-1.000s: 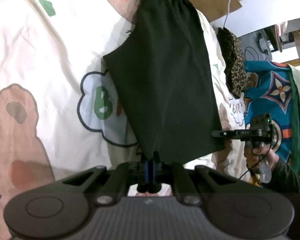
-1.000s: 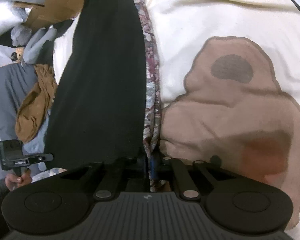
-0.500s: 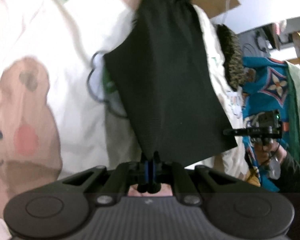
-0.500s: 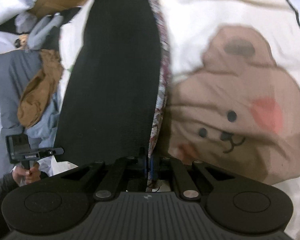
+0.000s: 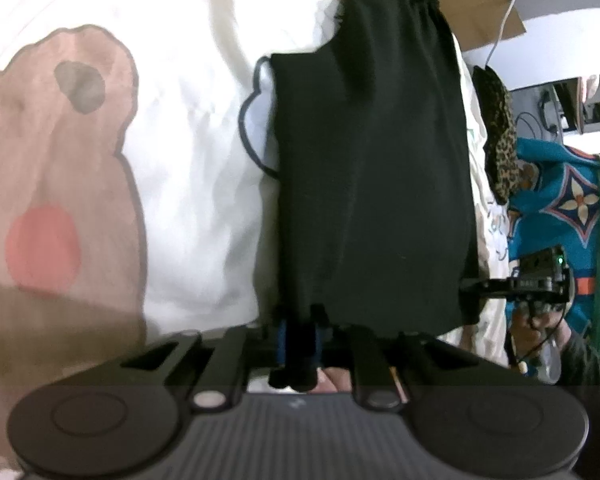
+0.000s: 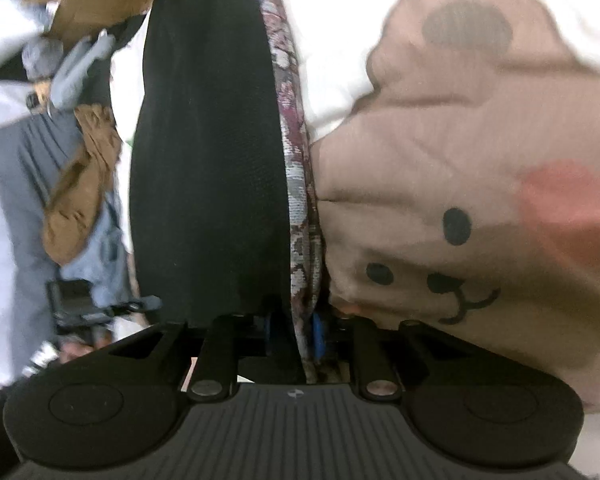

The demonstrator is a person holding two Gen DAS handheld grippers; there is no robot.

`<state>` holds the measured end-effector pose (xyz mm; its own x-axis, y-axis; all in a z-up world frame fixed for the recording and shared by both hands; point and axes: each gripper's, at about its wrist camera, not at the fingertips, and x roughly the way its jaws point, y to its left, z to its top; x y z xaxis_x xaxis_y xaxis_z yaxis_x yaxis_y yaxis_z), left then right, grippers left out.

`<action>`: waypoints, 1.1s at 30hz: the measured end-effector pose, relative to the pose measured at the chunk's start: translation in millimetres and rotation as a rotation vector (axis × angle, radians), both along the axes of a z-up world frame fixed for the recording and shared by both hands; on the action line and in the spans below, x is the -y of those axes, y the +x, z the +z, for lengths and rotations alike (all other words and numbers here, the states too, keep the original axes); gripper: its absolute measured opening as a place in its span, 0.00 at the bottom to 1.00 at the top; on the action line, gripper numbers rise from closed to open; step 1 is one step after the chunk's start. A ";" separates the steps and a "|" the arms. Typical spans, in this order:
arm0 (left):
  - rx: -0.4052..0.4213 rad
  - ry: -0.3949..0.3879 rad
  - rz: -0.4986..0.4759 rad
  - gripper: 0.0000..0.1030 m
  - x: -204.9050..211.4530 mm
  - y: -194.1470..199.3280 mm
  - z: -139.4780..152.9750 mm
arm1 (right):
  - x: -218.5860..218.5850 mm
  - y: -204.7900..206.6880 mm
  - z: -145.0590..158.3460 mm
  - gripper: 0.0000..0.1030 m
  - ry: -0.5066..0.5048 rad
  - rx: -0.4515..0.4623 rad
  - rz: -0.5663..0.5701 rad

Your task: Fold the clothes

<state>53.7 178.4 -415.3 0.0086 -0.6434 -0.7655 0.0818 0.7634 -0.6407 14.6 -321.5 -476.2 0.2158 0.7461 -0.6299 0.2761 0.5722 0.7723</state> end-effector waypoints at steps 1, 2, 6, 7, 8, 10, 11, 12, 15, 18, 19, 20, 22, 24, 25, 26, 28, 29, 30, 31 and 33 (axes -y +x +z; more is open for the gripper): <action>-0.002 -0.005 0.003 0.14 -0.3 0.7 -1.7 | 0.1 -1.0 -1.6 0.24 0.013 -0.003 0.000; -0.007 -0.014 0.008 0.14 -0.6 1.4 -3.3 | 0.2 -2.0 -3.2 0.25 0.026 -0.005 0.001; -0.026 -0.057 0.027 0.15 -5.4 5.2 -9.7 | -6.9 -2.7 -1.7 0.33 0.041 -0.007 0.025; -0.032 -0.069 0.033 0.15 -7.4 5.9 -11.0 | -9.3 -2.2 -0.6 0.33 0.038 -0.003 0.036; -0.036 -0.079 0.039 0.15 -9.6 6.7 -11.2 | -11.3 -1.6 0.4 0.33 0.034 0.001 0.048; -0.038 -0.101 0.052 0.21 -14.4 8.2 -10.7 | -12.8 -0.6 2.1 0.33 0.027 0.006 0.067; -0.030 -0.105 0.052 0.26 -16.1 9.3 -9.0 | -12.7 -0.5 2.9 0.33 0.024 0.008 0.072; -0.021 -0.108 0.052 0.30 -17.7 10.5 -7.4 | -12.2 -0.8 3.3 0.31 0.022 0.010 0.075; -0.016 -0.113 0.035 0.36 -17.6 14.8 -6.8 | -8.3 -2.5 2.4 0.17 0.028 0.004 0.066; -0.035 -0.160 0.023 0.50 -13.9 15.3 -13.6 | -6.5 -3.4 1.2 0.21 0.022 0.000 0.062; -0.032 -0.174 0.025 0.52 -12.7 15.2 -14.8 | -7.1 -3.0 1.1 0.23 0.019 -0.002 0.060; -0.037 -0.186 0.030 0.53 -11.2 15.4 -15.9 | -7.1 -2.8 1.1 0.24 0.020 -0.001 0.059; -0.040 -0.204 0.032 0.55 -9.2 15.0 -17.3 | -7.2 -2.4 0.4 0.27 0.031 -0.005 0.047; -0.037 -0.216 0.028 0.54 -8.3 13.8 -18.0 | -8.8 -3.2 -0.7 0.28 0.042 -0.004 0.034; -0.040 -0.222 0.036 0.49 -9.4 12.9 -19.1 | -10.1 -3.8 -0.8 0.28 0.042 0.000 0.030; -0.050 -0.225 0.048 0.46 -10.7 12.3 -21.5 | -11.1 -4.4 -0.6 0.28 0.041 0.003 0.026; -0.077 -0.229 0.068 0.24 -13.7 11.0 -26.9 | -10.9 -6.4 -0.7 0.13 0.045 0.000 0.014; -0.093 -0.222 0.070 0.17 -14.0 10.1 -30.3 | -10.6 -7.5 -0.4 0.09 0.045 -0.003 0.008; -0.106 -0.215 0.071 0.10 -12.6 9.6 -33.1 | -10.1 -9.0 0.6 0.04 0.046 0.000 0.006; -0.109 -0.210 0.074 0.08 -11.2 8.4 -34.4 | -9.5 -10.5 2.4 0.03 0.048 0.008 0.003; -0.098 -0.192 0.081 0.06 -7.2 7.1 -31.4 | -8.1 -13.8 6.6 0.02 0.046 0.017 -0.009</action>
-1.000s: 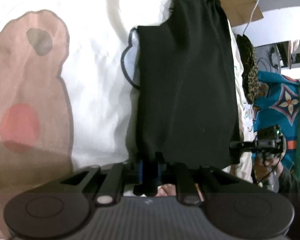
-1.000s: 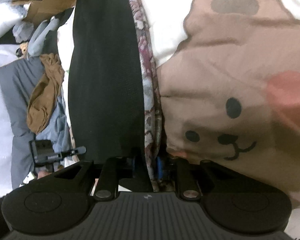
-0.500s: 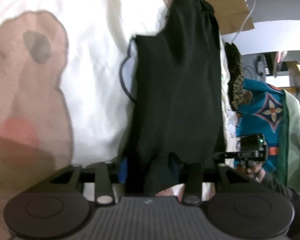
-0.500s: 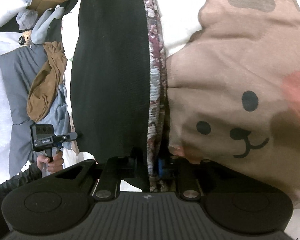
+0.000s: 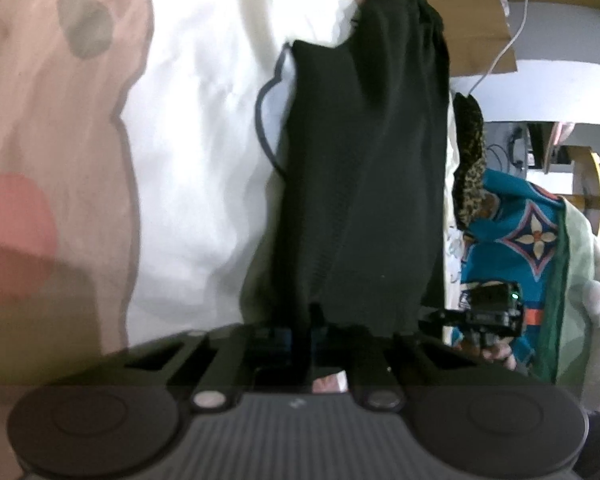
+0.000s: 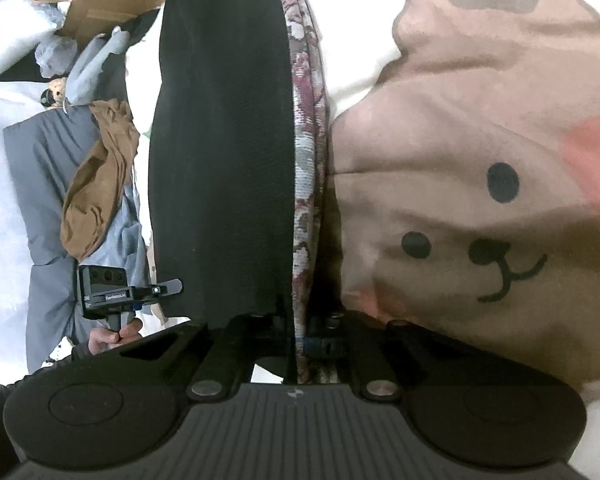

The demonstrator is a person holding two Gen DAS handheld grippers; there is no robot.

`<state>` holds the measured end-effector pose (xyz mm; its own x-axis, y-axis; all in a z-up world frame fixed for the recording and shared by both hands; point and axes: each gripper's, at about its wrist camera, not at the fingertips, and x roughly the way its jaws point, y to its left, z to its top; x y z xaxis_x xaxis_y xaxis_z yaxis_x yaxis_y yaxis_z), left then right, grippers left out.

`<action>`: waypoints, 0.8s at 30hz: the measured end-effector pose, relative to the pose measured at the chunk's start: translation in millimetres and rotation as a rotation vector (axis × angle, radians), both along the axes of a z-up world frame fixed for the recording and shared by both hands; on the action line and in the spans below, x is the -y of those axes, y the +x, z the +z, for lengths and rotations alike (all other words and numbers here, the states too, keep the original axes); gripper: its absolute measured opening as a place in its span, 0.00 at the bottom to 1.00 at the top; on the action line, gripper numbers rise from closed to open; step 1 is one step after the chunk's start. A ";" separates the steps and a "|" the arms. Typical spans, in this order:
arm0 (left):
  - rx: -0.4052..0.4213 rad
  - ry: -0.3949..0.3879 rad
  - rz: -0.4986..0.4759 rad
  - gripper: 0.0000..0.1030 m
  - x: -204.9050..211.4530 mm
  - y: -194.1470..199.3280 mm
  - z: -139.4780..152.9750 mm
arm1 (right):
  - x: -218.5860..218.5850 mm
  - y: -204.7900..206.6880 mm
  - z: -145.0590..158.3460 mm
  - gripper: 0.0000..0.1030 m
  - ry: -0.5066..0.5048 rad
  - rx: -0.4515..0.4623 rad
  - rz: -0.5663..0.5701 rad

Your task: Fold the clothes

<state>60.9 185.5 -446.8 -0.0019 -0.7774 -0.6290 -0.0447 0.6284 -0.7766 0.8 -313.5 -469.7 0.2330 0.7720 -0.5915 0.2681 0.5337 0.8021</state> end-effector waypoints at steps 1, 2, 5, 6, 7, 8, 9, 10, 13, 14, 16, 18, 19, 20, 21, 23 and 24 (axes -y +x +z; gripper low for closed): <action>0.003 0.002 0.002 0.06 0.7 -1.4 3.0 | 1.0 -1.5 3.0 0.02 0.000 0.004 -0.006; 0.008 0.003 0.001 0.05 0.5 -3.7 6.9 | 2.1 -3.1 6.1 0.02 0.000 0.009 -0.013; 0.022 0.005 0.003 0.05 0.7 -9.0 21.7 | 5.4 -6.8 19.4 0.02 0.006 0.034 -0.006; 0.027 0.003 0.001 0.05 1.5 -11.0 28.2 | 6.0 -7.8 24.9 0.02 0.005 0.044 0.002; 0.032 0.000 -0.002 0.05 3.5 -12.2 33.9 | 6.4 -8.6 31.0 0.02 0.002 0.053 0.013; 0.036 -0.004 -0.007 0.05 5.8 -14.2 40.4 | 6.7 -9.6 37.6 0.02 -0.002 0.063 0.027; 0.039 -0.009 -0.015 0.05 7.9 -16.7 46.9 | 7.2 -10.8 44.1 0.02 -0.004 0.072 0.039; 0.042 -0.014 -0.022 0.05 9.9 -19.1 53.3 | 7.7 -12.1 50.4 0.02 -0.005 0.080 0.050; 0.045 -0.024 -0.043 0.05 13.5 -26.8 67.9 | 9.4 -17.8 67.3 0.02 -0.008 0.094 0.080; 0.045 -0.025 -0.049 0.05 13.2 -30.2 73.1 | 9.9 -19.9 72.3 0.02 -0.009 0.096 0.089; 0.046 -0.022 -0.058 0.05 10.6 -37.1 81.8 | 10.5 -25.0 80.8 0.02 -0.008 0.093 0.107; 0.042 -0.021 -0.059 0.05 5.4 -44.2 88.7 | 9.8 -30.8 88.6 0.02 -0.003 0.088 0.122; 0.037 -0.019 -0.059 0.05 3.4 -47.9 92.6 | 10.0 -33.8 92.0 0.02 0.000 0.085 0.129; 0.033 -0.020 -0.062 0.05 1.8 -51.3 96.4 | 10.4 -36.9 95.6 0.02 0.002 0.083 0.137; 0.028 -0.021 -0.064 0.05 1.6 -54.6 100.3 | 10.8 -39.7 98.9 0.02 0.003 0.081 0.144; 0.026 -0.020 -0.069 0.05 3.1 -58.2 105.6 | 11.0 -44.2 104.9 0.02 0.005 0.078 0.151; 0.026 -0.020 -0.071 0.05 4.1 -59.7 108.3 | 11.6 -45.9 107.6 0.02 0.005 0.078 0.151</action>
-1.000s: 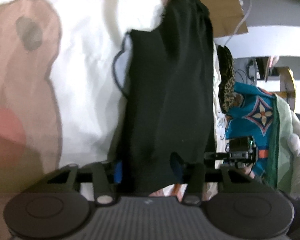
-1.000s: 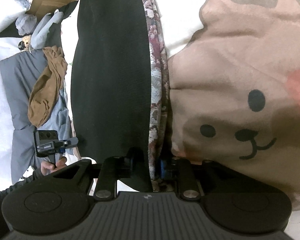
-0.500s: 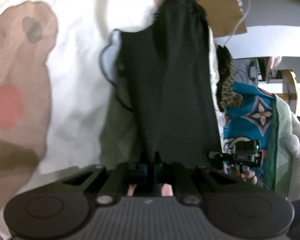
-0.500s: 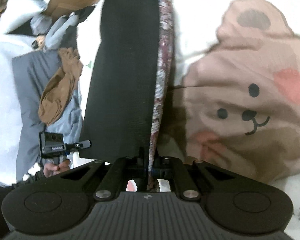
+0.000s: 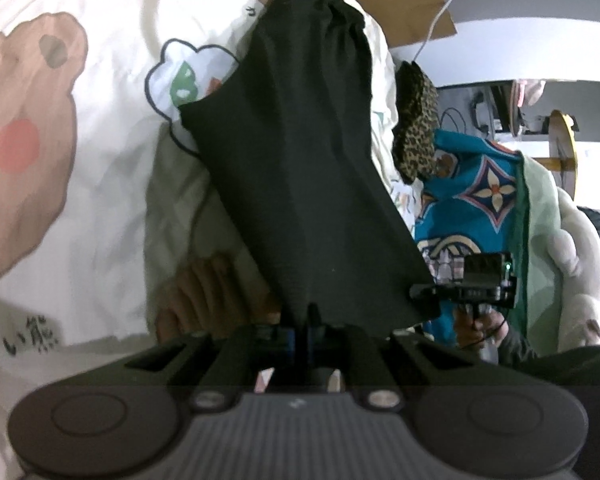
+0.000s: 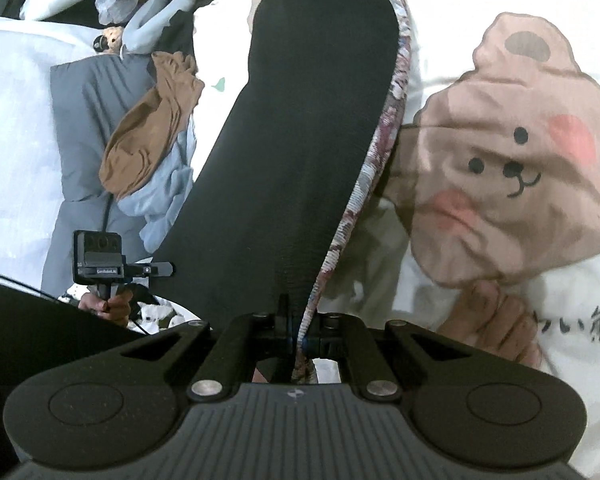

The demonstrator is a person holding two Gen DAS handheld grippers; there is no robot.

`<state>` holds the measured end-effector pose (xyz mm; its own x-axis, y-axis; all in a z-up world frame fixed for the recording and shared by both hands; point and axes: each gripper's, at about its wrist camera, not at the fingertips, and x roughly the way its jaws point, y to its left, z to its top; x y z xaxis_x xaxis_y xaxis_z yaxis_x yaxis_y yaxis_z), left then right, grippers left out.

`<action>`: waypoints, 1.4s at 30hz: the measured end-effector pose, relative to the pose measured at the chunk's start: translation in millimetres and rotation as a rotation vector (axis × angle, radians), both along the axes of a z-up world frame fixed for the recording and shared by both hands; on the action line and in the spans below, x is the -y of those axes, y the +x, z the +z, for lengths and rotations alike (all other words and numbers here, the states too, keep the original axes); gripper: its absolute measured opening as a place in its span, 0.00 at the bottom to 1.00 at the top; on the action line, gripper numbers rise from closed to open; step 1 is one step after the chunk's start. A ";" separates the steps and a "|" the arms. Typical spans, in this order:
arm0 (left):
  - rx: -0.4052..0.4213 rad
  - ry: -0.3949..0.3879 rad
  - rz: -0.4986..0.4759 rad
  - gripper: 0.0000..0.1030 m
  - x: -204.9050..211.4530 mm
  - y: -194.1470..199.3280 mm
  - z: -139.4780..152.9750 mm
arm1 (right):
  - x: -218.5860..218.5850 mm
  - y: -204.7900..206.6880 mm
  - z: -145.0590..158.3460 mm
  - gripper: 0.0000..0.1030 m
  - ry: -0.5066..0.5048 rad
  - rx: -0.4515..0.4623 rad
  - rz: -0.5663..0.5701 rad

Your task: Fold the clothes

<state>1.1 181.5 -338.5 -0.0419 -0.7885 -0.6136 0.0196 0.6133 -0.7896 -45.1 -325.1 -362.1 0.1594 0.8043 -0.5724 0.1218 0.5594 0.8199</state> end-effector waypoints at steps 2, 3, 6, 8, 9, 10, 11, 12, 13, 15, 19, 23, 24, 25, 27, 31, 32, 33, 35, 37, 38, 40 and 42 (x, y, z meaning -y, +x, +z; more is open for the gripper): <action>0.003 -0.001 0.002 0.05 3.5 -0.2 4.2 | 2.4 -1.1 4.6 0.02 0.000 0.004 -0.009; 0.006 -0.003 0.009 0.05 3.3 0.8 5.6 | 4.0 -0.4 7.2 0.02 0.002 0.009 -0.017; 0.016 -0.014 0.029 0.05 1.2 6.2 9.1 | 8.3 2.2 15.0 0.02 0.010 0.023 -0.038; 0.016 -0.021 0.039 0.05 0.5 12.0 11.3 | 7.9 6.3 20.0 0.02 0.020 0.033 -0.035; 0.015 -0.024 0.043 0.05 -0.1 14.9 12.6 | 6.4 8.6 22.5 0.02 0.016 0.042 -0.028; 0.020 -0.025 0.045 0.05 -2.3 16.4 15.6 | 6.1 10.7 25.4 0.02 0.014 0.050 -0.025; 0.025 -0.028 0.047 0.05 -3.1 18.7 19.4 | 6.7 12.7 28.5 0.02 0.018 0.059 -0.031; 0.031 -0.033 0.053 0.05 0.0 22.8 23.6 | 7.6 14.9 32.1 0.02 0.023 0.070 -0.041; 0.043 -0.040 0.060 0.05 -0.3 25.7 28.9 | 8.5 17.2 35.3 0.02 0.026 0.081 -0.050; 0.069 -0.047 0.069 0.05 -0.7 31.4 38.9 | 10.4 22.6 41.0 0.02 0.025 0.104 -0.066; 0.089 -0.064 0.096 0.05 -0.4 46.6 46.2 | 14.5 37.9 48.6 0.02 0.030 0.129 -0.093; 0.068 -0.041 0.127 0.05 -1.3 66.9 34.3 | 13.3 59.0 45.8 0.02 0.019 0.119 -0.090; 0.069 -0.037 0.130 0.05 -0.4 71.3 32.4 | 13.3 63.9 44.0 0.02 0.017 0.118 -0.096; 0.072 -0.028 0.131 0.05 1.3 76.1 30.5 | 13.5 68.8 42.4 0.02 0.013 0.120 -0.102; 0.075 -0.011 0.129 0.05 5.2 86.0 27.3 | 14.4 78.8 39.4 0.02 0.009 0.122 -0.120; 0.081 0.002 0.146 0.05 11.6 107.7 20.6 | 17.3 100.4 34.6 0.02 0.005 0.134 -0.161; 0.084 -0.001 0.154 0.05 12.9 113.5 19.0 | 18.1 106.4 33.7 0.02 0.006 0.139 -0.171; 0.089 -0.006 0.165 0.05 13.5 119.4 17.6 | 19.4 112.2 32.1 0.02 0.006 0.143 -0.182; 0.098 -0.017 0.187 0.05 14.9 130.8 15.2 | 22.9 123.2 27.1 0.02 0.003 0.145 -0.203; 0.126 -0.025 0.201 0.05 18.1 140.9 16.2 | 27.5 132.7 23.1 0.02 0.003 0.149 -0.225; 0.142 -0.028 0.207 0.05 19.8 146.0 16.8 | 29.8 137.2 22.3 0.02 -0.001 0.155 -0.235; 0.201 -0.007 0.187 0.05 26.9 155.9 21.2 | 34.2 146.0 23.3 0.02 -0.018 0.177 -0.253; 0.226 -0.022 0.193 0.05 31.9 165.1 21.9 | 36.7 153.4 26.8 0.02 -0.038 0.196 -0.267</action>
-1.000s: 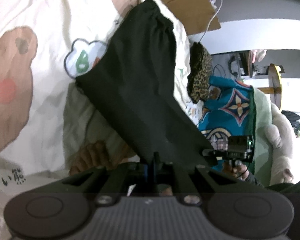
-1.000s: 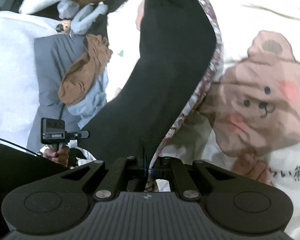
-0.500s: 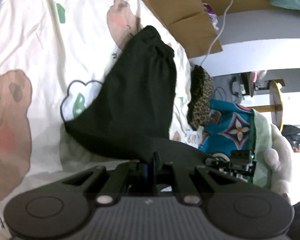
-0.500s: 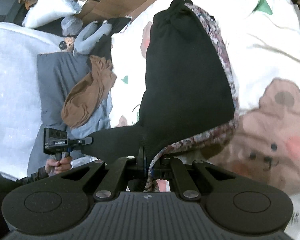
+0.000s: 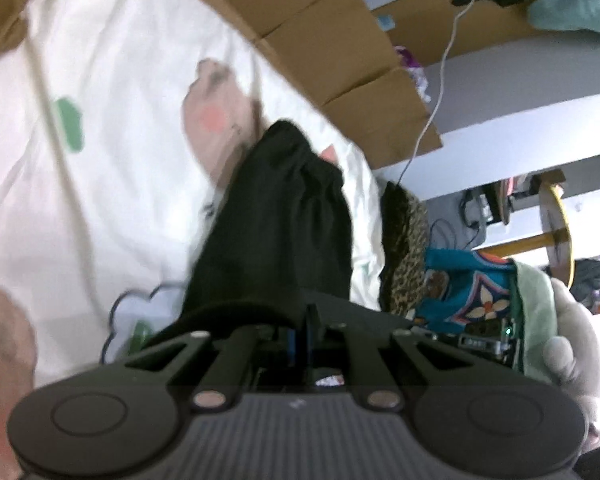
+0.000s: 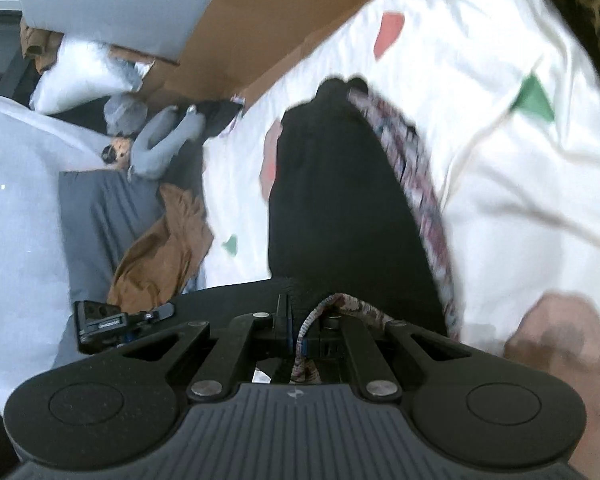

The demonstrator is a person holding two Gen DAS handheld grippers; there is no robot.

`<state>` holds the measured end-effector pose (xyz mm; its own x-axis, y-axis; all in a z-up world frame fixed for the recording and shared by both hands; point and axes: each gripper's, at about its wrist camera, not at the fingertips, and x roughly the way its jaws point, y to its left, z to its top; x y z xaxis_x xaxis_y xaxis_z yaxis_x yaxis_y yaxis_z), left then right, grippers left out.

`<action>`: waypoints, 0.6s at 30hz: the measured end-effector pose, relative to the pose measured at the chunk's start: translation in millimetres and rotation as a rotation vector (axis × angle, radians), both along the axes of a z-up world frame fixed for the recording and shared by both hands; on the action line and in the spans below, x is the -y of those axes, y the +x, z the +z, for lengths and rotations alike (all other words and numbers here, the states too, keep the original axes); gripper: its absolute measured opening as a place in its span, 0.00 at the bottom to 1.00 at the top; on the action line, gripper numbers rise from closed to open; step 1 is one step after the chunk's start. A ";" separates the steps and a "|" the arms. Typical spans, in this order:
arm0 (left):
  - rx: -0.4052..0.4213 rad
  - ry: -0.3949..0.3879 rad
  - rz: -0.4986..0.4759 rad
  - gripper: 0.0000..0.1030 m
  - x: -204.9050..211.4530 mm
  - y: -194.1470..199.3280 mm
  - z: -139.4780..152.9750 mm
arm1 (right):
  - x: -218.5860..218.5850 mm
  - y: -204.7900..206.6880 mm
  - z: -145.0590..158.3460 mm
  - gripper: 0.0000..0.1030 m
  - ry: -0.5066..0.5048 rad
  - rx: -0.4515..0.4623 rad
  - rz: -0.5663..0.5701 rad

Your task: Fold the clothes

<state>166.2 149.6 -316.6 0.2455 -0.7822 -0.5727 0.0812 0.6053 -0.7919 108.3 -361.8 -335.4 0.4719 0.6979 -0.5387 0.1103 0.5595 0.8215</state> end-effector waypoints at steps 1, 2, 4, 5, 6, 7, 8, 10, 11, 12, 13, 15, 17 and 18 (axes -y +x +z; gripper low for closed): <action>0.010 -0.007 0.004 0.05 2.4 4.1 0.2 | 0.8 3.4 2.4 0.02 -0.004 0.011 -0.006; 0.024 -0.005 0.007 0.05 4.8 7.7 0.8 | 1.5 6.7 4.8 0.02 -0.007 0.021 -0.011; 0.038 -0.010 0.016 0.05 7.3 14.3 0.8 | 1.9 13.5 8.4 0.02 -0.016 0.032 -0.010; 0.040 -0.008 0.019 0.05 8.0 17.7 -0.3 | 2.2 17.5 8.5 0.02 -0.022 0.029 -0.009; 0.043 -0.004 0.021 0.05 8.8 21.1 -1.5 | 2.7 21.7 7.5 0.02 -0.029 0.022 -0.008; 0.044 0.012 0.019 0.05 9.7 25.2 -3.4 | 2.7 26.5 6.0 0.02 -0.041 0.016 -0.006; 0.038 0.034 0.019 0.05 10.8 30.0 -6.4 | 2.1 31.5 4.6 0.02 -0.057 0.012 -0.002; 0.020 0.058 0.020 0.05 13.0 39.6 -13.7 | 1.3 41.8 1.2 0.02 -0.085 0.000 0.004; 0.010 0.064 0.018 0.05 15.0 44.6 -17.5 | 1.0 47.4 -0.7 0.02 -0.093 -0.006 0.005; 0.001 0.071 0.015 0.05 17.1 49.7 -21.4 | 1.0 52.9 -2.8 0.02 -0.101 -0.015 0.003; -0.003 0.081 0.012 0.05 19.4 54.6 -24.4 | 1.0 57.3 -4.9 0.02 -0.110 -0.024 0.000; -0.011 0.101 0.007 0.05 24.1 64.5 -30.4 | 2.1 64.4 -8.3 0.02 -0.121 -0.036 -0.006; -0.011 0.100 0.012 0.05 27.0 72.8 -34.2 | 3.7 70.0 -9.7 0.02 -0.129 -0.037 -0.009; -0.008 0.099 0.014 0.05 28.5 76.4 -35.1 | 4.7 72.7 -11.0 0.02 -0.131 -0.038 -0.012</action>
<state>242.6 121.1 -351.7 0.2508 -0.7181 -0.6492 0.0663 0.6818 -0.7286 181.0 -366.4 -346.4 0.4574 0.6146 -0.6427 0.1477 0.6601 0.7365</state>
